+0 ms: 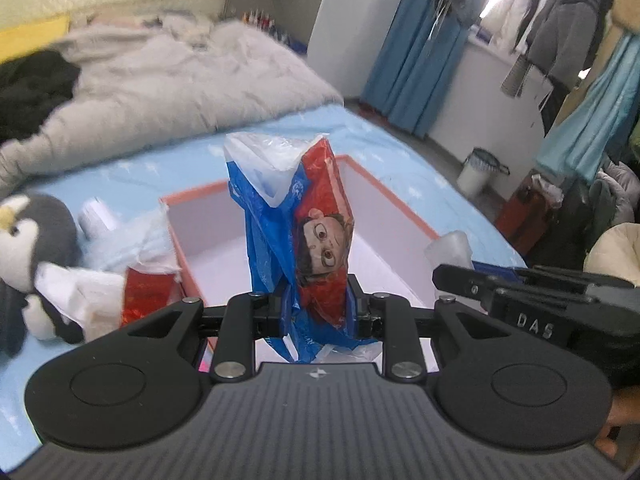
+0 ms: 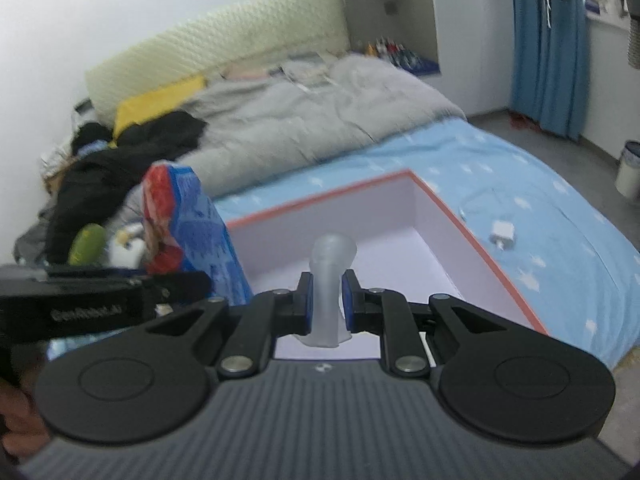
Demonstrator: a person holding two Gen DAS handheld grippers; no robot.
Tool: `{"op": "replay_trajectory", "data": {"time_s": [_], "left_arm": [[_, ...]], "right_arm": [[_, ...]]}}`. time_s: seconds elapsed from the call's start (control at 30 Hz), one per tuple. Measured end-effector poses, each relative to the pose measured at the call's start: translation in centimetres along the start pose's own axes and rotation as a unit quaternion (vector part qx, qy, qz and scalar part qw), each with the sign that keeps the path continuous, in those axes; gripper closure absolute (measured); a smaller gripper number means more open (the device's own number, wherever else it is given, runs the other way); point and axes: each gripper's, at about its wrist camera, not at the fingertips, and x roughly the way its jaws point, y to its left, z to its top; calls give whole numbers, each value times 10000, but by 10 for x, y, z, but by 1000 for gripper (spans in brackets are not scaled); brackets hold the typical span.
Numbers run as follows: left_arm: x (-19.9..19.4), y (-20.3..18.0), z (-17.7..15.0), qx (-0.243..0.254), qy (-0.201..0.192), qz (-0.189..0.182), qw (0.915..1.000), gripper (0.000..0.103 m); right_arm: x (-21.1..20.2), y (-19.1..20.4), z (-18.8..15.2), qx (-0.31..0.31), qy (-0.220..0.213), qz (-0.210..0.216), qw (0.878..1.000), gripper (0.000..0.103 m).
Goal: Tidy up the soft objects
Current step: 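Lower the snack bag into the pink box and open the left gripper, then withdraw the left tool from the box back toward the penguin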
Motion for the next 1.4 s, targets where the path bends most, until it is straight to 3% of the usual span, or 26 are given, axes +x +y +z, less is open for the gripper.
{"op": "replay_trajectory", "data": {"time_s": [0.17, 0.33, 0.57, 0.67, 0.73, 0.8, 0.87, 1.4], "left_arm": [[44, 5, 1, -124, 568, -149, 9982, 73], [74, 11, -7, -185, 884, -193, 9957, 72], [83, 11, -17, -123, 1036, -56, 9945, 68], [80, 11, -17, -19, 946, 33, 9955, 48], [76, 13, -15, -90, 856, 30, 9963, 43], [71, 13, -14, -80, 798, 18, 9968, 43], [65, 12, -13, -52, 695, 53, 9976, 43], [-17, 14, -26, 191, -371, 398, 9983, 43]], "right_arm": [[29, -20, -10, 17, 438, -165, 9989, 84], [60, -34, -22, 50, 883, -278, 9957, 84], [73, -40, -34, 127, 1112, -206, 9935, 81], [75, -42, -36, 163, 1159, -222, 9929, 79], [77, -42, -35, 137, 1184, -205, 9927, 74], [76, -43, -34, 156, 1176, -183, 9928, 61], [74, -43, -33, 153, 1104, -202, 9936, 57], [19, -26, -24, -74, 134, -114, 9998, 57]]}}
